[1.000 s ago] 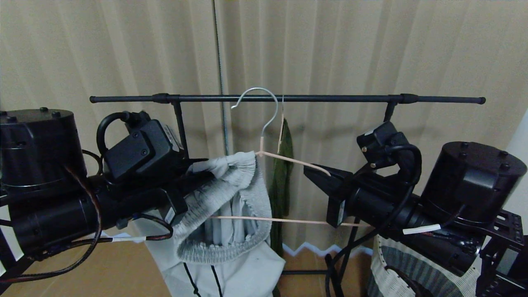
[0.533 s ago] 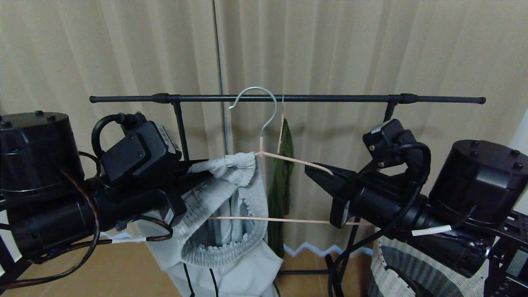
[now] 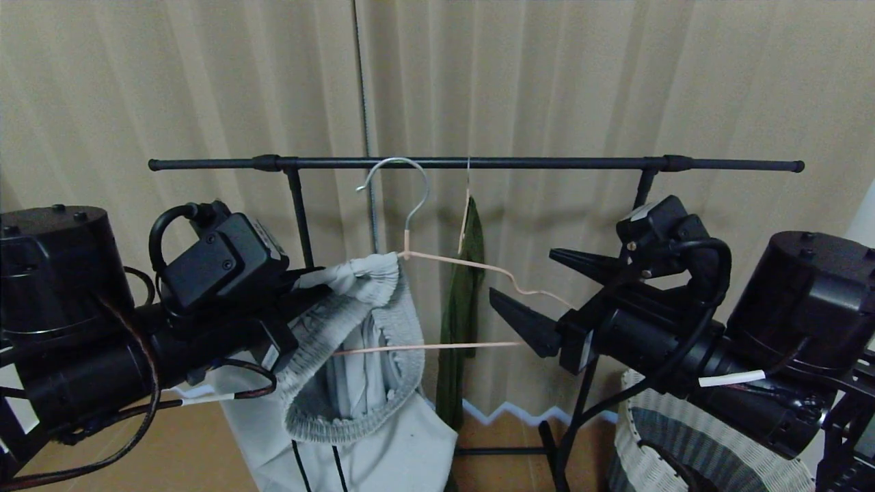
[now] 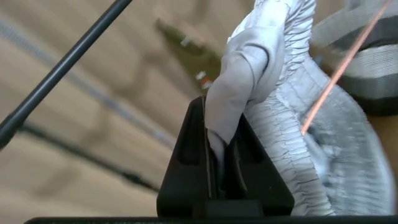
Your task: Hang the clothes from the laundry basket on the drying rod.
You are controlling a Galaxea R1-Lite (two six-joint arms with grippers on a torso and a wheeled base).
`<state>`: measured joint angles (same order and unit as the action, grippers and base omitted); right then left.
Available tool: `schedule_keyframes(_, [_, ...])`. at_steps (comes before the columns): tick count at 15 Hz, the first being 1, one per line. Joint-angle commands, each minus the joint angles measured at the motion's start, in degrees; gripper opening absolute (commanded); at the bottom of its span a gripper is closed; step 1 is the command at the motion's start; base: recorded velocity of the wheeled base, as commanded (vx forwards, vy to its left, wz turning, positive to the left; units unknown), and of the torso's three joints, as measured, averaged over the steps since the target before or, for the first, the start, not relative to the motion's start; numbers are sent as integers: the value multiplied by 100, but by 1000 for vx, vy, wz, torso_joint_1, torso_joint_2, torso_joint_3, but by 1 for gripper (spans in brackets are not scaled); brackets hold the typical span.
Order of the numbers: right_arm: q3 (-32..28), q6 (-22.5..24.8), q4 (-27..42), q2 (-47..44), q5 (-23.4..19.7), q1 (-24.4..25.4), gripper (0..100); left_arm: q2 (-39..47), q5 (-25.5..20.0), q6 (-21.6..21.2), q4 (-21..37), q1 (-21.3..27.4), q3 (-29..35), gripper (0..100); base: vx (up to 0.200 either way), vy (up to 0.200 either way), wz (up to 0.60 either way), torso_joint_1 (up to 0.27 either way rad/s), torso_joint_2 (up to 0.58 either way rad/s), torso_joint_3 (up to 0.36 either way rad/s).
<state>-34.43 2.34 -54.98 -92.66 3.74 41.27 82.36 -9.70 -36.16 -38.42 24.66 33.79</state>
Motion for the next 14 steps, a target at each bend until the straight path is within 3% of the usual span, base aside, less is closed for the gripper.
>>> schedule_keyframes(1, [112,91,5,11,21,-180,100,-45,320,12,10,-172,-127,0,0,0,0,0,0,0])
schedule_keyframes(4, [156,91,5,73,30,-207,100,-27,900,153,19,-436,-215,0,0,0,0,0,0,0])
schedule_keyframes(5, [217,91,5,73,21,-207,100,-36,1049,469,10,-436,-215,0,0,0,0,0,0,0])
schedule_keyframes(9, [296,-41,14,-6,-23,40,100,-53,1085,1322,-25,-181,-22,0,0,0,0,0,0,0])
schedule_keyframes(12, [226,-594,14,-323,-14,549,100,-45,1085,1963,-25,250,215,0,0,0,0,0,0,0])
schedule_keyframes(14, [41,-726,14,-595,4,725,100,-36,1085,2104,-34,443,303,0,0,0,0,0,0,0])
